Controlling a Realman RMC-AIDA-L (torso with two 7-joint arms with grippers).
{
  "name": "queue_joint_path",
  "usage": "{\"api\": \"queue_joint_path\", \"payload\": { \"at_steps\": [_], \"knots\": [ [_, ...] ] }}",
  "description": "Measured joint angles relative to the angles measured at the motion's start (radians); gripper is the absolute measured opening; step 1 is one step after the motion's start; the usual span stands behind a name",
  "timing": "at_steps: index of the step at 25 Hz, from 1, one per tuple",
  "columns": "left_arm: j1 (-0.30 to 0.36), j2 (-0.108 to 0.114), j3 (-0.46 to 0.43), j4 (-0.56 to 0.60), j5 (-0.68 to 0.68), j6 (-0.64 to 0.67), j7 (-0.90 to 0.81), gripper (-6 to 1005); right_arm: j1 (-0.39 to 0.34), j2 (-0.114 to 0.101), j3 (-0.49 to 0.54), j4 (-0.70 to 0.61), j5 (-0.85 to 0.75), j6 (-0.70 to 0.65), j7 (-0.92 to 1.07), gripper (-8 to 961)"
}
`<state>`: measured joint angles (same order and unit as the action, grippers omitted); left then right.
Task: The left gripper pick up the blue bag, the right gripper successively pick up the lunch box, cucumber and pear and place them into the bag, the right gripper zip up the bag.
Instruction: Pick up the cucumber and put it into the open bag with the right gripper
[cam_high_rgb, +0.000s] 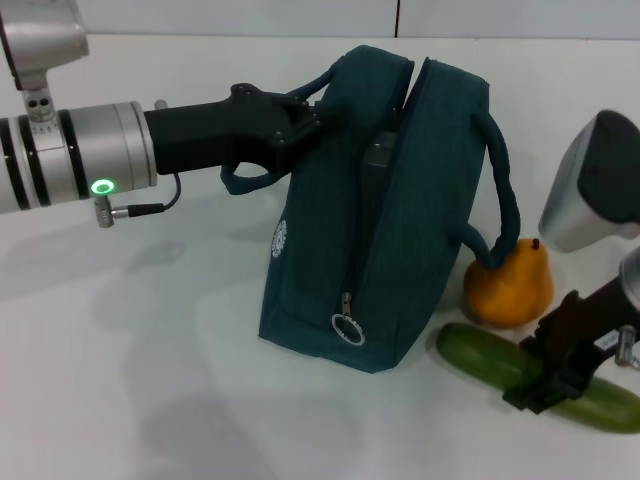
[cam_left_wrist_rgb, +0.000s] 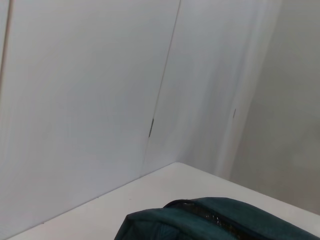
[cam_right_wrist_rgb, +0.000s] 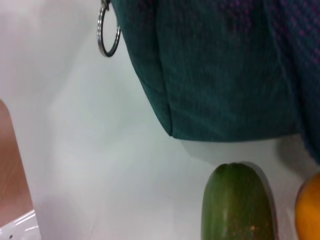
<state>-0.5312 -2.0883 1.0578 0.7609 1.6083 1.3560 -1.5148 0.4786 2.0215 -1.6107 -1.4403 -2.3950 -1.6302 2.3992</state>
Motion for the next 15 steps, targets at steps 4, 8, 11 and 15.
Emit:
{"api": "queue_joint_path", "payload": {
  "at_steps": [4,8,11,15],
  "knots": [
    [0.002,0.0,-0.002,0.0,-0.001,0.0,0.007,87,-0.007,-0.006,0.062,-0.028,0.033,-0.01,-0.021,607],
    [0.004,0.0,-0.004,0.0,-0.001,0.0,0.016,88,-0.007,-0.008,0.135,0.003,0.142,-0.059,-0.127,609],
    [0.004,0.0,-0.002,0.0,-0.001,0.0,0.016,89,0.012,-0.008,0.16,0.064,0.235,-0.105,-0.21,615],
    [0.003,0.0,-0.005,0.0,-0.001,-0.001,0.013,90,0.052,-0.009,0.178,0.146,0.334,-0.154,-0.289,622]
  ]
}}
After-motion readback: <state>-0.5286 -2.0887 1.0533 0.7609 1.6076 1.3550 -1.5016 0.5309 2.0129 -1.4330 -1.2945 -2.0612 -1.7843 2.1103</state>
